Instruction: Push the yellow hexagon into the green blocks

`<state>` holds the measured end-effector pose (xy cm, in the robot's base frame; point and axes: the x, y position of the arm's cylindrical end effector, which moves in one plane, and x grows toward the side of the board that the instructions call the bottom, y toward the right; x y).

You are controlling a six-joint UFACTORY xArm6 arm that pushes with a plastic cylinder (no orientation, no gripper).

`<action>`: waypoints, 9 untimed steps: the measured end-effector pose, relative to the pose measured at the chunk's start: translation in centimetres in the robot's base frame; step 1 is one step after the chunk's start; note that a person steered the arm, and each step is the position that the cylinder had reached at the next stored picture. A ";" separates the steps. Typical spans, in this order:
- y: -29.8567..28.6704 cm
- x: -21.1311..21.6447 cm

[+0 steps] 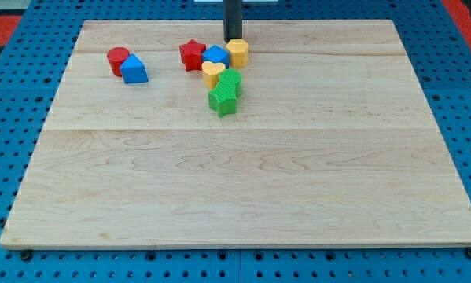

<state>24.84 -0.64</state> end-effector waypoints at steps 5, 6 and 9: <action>3.5 0.0; 6.5 5.0; 3.5 6.5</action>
